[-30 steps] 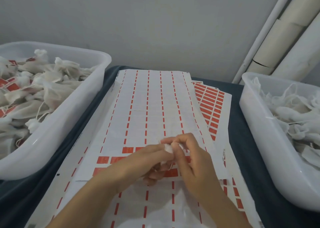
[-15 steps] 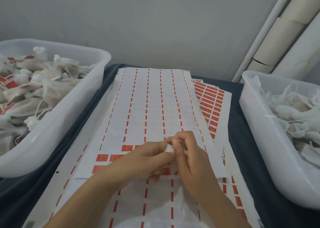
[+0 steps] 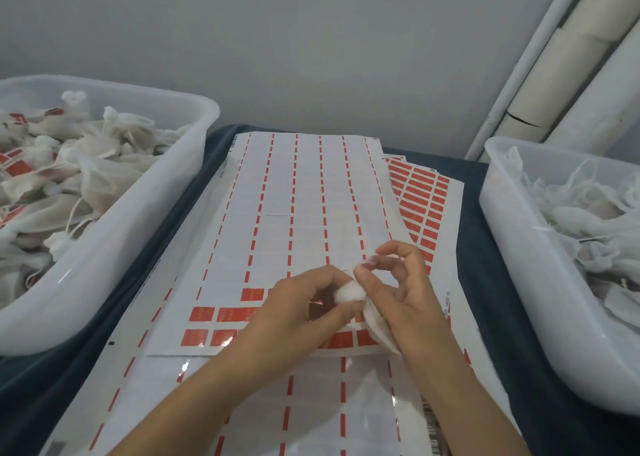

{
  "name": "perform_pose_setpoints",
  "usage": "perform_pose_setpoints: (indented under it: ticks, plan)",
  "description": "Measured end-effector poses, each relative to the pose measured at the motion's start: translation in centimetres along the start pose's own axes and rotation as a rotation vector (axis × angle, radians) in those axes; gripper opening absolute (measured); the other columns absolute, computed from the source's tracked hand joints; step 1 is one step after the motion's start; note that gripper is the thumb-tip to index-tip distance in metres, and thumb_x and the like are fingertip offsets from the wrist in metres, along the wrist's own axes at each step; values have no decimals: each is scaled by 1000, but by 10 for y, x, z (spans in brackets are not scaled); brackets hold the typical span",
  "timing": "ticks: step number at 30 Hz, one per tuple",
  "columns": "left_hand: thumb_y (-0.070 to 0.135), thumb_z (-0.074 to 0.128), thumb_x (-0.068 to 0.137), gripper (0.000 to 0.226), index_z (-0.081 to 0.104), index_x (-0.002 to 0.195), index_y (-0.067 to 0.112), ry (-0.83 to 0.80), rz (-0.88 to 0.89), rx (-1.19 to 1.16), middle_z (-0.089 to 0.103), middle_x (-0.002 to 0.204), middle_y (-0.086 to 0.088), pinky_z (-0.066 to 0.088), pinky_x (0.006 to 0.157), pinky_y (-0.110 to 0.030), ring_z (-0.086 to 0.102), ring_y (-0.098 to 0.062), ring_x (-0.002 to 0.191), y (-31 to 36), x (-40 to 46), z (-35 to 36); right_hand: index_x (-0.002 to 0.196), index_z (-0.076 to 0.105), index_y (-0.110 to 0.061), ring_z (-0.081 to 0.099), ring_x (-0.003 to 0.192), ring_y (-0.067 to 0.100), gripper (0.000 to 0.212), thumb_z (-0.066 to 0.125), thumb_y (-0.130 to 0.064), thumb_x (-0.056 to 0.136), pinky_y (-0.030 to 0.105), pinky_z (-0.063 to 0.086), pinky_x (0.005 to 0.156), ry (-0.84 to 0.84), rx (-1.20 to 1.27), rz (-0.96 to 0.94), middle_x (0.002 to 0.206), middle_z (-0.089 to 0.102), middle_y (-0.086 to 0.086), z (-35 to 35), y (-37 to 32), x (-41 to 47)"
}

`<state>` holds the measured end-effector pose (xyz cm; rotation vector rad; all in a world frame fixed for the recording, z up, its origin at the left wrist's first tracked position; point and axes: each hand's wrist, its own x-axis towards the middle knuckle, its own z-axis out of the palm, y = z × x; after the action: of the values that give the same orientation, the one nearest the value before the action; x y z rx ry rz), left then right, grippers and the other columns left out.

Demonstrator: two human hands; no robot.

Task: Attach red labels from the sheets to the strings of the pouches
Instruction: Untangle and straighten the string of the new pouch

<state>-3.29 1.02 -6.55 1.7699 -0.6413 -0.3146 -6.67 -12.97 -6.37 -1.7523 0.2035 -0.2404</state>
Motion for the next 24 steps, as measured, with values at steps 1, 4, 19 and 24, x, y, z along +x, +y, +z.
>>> perform_pose_setpoints:
  ticks: [1, 4, 19, 24]
  plan:
    - [28, 62, 82, 10, 58, 85, 36, 6, 6, 2, 61, 83, 30, 46, 62, -8, 58, 8, 79, 0, 0, 1, 98, 52, -32, 58, 83, -15, 25, 60, -39, 75, 5, 47, 57, -16, -7, 2, 88, 57, -32, -1, -1, 0]
    - [40, 59, 73, 13, 58, 85, 36, 12, 9, -17, 61, 85, 28, 46, 61, -8, 59, 6, 79, 0, 0, 0, 84, 61, -31, 57, 81, -16, 13, 59, -39, 75, 0, 43, 56, -34, -18, 16, 81, 60, -32, -3, -2, -2]
    - [19, 64, 84, 24, 49, 97, 33, 67, 5, -111, 66, 78, 11, 52, 60, -17, 63, -8, 64, -6, 5, -13, 81, 68, -37, 60, 84, -10, 22, 61, -46, 62, 2, 45, 61, -156, -59, 57, 82, 67, -27, -9, -2, -4]
    - [23, 55, 88, 20, 41, 97, 35, 46, 35, -111, 62, 81, 19, 51, 58, -15, 61, -4, 64, -4, 4, -12, 93, 72, -38, 65, 91, 3, 20, 62, -39, 75, 22, 53, 75, -144, 170, 258, 99, 69, -19, -11, 1, -3]
